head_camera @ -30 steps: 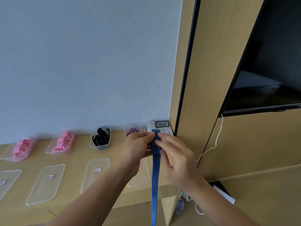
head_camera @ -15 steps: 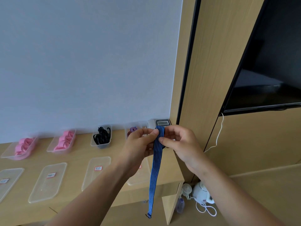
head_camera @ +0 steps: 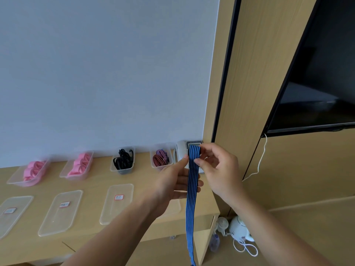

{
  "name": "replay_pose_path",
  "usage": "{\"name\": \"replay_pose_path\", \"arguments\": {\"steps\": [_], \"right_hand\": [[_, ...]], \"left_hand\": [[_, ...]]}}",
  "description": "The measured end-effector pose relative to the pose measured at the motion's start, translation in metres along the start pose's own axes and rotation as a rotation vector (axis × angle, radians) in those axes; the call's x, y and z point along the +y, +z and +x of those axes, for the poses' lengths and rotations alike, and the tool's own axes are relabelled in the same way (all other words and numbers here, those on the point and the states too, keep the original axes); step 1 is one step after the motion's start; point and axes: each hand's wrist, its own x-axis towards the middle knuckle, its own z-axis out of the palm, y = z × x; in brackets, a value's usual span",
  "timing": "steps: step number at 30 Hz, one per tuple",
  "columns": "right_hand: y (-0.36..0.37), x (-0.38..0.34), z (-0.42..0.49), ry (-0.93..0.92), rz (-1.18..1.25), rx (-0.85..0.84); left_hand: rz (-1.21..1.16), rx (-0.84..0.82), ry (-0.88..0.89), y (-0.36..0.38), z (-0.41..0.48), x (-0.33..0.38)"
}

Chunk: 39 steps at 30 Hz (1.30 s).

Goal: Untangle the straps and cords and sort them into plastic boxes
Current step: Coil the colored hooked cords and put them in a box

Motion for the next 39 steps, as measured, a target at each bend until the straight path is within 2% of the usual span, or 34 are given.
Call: {"name": "replay_pose_path", "arguments": {"steps": [4, 7, 15, 21, 25, 29, 31, 33, 36, 39], "right_hand": [[0.002, 0.004, -0.009, -0.258, -0.145, 0.091], [0.002, 0.009, -0.014, -0.419, -0.228, 0.082], [0.001, 0.026, -0.03, -0.565, -0.297, 0.01], [0.003, 0.03, -0.034, -0.594, -0.296, -0.046], [0.003, 0.021, -0.033, -0.472, -0.174, -0.033], [0.004, 0.012, -0.023, -0.173, -0.092, 0.008], [0.005, 0.01, -0.017, 0.031, -0.064, -0.074], [0.005, 0.01, -0.01, 0.16, -0.072, -0.23], [0.003, 0.008, -0.001, 0.209, -0.022, -0.405], [0.004, 0.006, 0.002, 0.208, -0.002, -0.365]], "left_hand": [[-0.108, -0.028, -0.014, -0.001, -0.001, 0.001], [-0.117, -0.022, 0.0, -0.003, 0.0, 0.003], [-0.14, 0.034, 0.05, -0.006, 0.004, 0.006], [-0.102, 0.033, 0.143, -0.01, 0.002, 0.006], [-0.059, 0.058, 0.195, -0.012, 0.0, 0.004], [0.022, 0.074, 0.233, -0.009, -0.002, 0.002], [0.045, 0.08, 0.255, -0.01, -0.002, 0.002], [0.07, 0.081, 0.263, -0.011, -0.002, 0.003], [0.107, 0.081, 0.261, -0.012, -0.002, 0.0], [0.09, 0.087, 0.255, -0.014, -0.001, -0.001]]}}
